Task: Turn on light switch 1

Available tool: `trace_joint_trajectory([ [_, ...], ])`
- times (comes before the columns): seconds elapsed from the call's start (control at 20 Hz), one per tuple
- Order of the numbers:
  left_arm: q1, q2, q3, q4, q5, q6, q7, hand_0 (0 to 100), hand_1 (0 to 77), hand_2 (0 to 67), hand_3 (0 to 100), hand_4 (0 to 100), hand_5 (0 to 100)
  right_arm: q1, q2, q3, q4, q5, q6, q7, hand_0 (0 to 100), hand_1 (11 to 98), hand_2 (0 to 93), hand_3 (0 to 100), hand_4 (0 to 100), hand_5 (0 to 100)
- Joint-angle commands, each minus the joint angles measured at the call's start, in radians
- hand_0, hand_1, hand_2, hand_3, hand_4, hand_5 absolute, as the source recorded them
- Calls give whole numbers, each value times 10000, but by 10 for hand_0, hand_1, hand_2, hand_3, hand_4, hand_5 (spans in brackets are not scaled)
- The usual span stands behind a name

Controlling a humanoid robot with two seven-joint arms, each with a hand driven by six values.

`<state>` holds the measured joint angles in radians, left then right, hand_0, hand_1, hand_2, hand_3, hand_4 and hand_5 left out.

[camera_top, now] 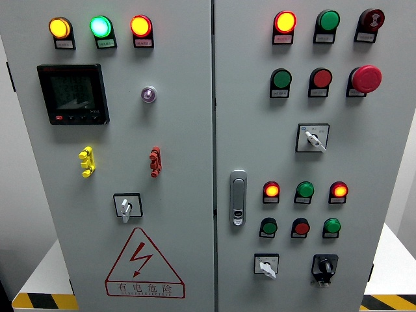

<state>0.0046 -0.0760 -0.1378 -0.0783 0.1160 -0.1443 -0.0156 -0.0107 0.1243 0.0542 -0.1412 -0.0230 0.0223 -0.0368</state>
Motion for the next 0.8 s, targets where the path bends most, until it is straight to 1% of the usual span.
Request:
trace_joint_trajectory([
  [0.0, 0, -7, -3, 16, 6, 17, 2, 0, 0, 0, 0, 0, 0, 0, -15, -5, 1, 0, 7, 0, 0, 200, 0, 198, 194, 105],
  [0.05, 0, -7, 12, 46, 21, 17, 2, 0, 0, 0, 0, 0, 0, 0, 0, 10, 1, 0, -8, 0, 0, 200, 0, 198, 194, 105],
  [0.25, 0, -7, -33, 93, -9, -14, 2, 0, 0, 0, 0, 0, 0, 0, 0, -5, 1, 0, 7, 0, 0, 200, 0, 198, 194, 105],
  [0.3, 0, -7, -33, 93, -9, -14, 2, 0, 0, 0, 0, 0, 0, 0, -15, -5, 1, 0, 7, 0, 0, 195, 0, 198, 194, 105],
  [0.35, 0, -7, -49, 62, -9, -29, 2, 0, 0, 0, 0, 0, 0, 0, 0, -5, 1, 0, 7, 0, 0, 194, 0, 198, 194, 105],
  [0.5, 0, -22, -232, 1, 98, -14, 2, 0, 0, 0, 0, 0, 0, 0, 0, -5, 1, 0, 7, 0, 0, 195, 0, 198, 194, 105],
  [0.6, 0, -22, -553, 1, 586, -14, 2, 0, 0, 0, 0, 0, 0, 0, 0, -5, 1, 0, -8, 0, 0, 193, 0, 198, 194, 105],
  [0.75, 16, -38, -2067, 1, 2132, -14, 2, 0, 0, 0, 0, 0, 0, 0, 0, -5, 1, 0, 7, 0, 0, 197, 0, 198, 194, 105],
])
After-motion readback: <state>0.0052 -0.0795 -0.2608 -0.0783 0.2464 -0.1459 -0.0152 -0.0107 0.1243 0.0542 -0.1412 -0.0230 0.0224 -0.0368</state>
